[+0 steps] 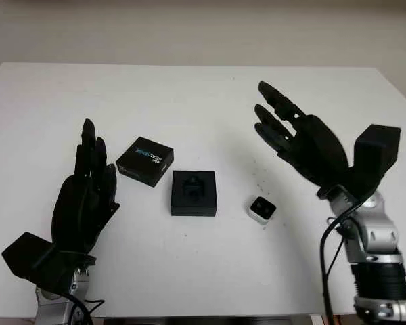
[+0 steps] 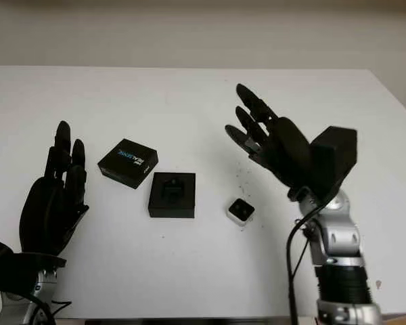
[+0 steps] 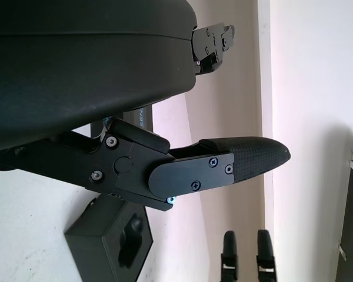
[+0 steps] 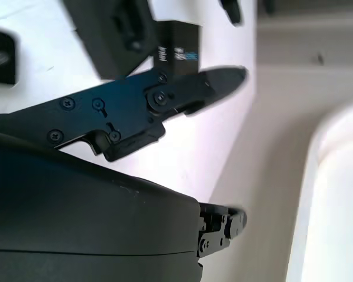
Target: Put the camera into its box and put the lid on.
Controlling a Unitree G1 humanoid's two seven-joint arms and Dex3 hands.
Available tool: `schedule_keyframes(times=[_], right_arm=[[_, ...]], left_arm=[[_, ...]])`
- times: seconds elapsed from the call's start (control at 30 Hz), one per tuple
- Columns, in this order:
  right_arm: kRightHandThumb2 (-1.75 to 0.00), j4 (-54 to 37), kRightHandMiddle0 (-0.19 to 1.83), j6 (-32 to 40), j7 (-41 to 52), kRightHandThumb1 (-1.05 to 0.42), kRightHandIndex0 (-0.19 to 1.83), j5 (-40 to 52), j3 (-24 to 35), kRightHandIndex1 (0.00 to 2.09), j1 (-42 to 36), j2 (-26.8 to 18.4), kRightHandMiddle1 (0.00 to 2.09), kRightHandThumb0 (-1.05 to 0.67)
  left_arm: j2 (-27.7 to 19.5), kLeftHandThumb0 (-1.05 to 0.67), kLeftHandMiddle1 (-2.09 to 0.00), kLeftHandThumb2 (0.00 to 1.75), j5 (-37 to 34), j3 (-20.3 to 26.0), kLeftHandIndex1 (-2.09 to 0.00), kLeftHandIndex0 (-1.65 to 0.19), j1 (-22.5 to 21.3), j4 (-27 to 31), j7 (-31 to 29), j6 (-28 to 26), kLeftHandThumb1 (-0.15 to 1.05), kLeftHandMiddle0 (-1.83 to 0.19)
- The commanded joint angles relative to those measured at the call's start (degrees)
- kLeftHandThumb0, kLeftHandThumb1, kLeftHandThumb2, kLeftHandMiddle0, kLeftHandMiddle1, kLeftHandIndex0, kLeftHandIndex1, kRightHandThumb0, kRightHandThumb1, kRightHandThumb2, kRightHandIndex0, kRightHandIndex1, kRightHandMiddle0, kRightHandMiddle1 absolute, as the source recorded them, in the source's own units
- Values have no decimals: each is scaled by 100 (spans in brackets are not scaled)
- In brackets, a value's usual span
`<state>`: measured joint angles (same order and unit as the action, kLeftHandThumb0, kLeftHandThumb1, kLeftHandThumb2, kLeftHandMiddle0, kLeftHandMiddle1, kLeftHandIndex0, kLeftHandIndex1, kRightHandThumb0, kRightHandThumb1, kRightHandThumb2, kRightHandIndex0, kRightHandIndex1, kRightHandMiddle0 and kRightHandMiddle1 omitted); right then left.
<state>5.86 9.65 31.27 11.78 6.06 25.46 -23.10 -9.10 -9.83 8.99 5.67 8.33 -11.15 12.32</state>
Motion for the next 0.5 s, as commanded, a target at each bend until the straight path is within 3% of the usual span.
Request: schedule_keyframes(times=[0.0, 0.17, 0.3, 0.47], right_arm=[[-5, 213, -7, -347, 197, -77, 22, -139, -74, 18, 236, -231, 81, -37], [-4, 511, -9, -966, 589, -73, 23, -594, -329, 19, 430, -622, 92, -31], [-4, 674, -8, -1436, 909, -71, 24, -998, -565, 20, 522, -964, 92, -36], [-5, 623, 12, -2395, 854, -70, 29, -1985, -928, 19, 494, -1510, 58, -46]], left_arm=[[-1, -80, 0, 58, 49, -36, 0, 19, -84, 3, 13, 3, 105, 19], [19, -81, 0, 58, 58, -51, 0, 19, -128, 1, 23, -18, 105, 19], [-18, -81, 0, 58, 17, -34, 0, 19, -166, -6, -23, -43, 105, 19], [-43, -81, 0, 59, 3, -2, 0, 19, -208, -22, -45, -53, 105, 19]])
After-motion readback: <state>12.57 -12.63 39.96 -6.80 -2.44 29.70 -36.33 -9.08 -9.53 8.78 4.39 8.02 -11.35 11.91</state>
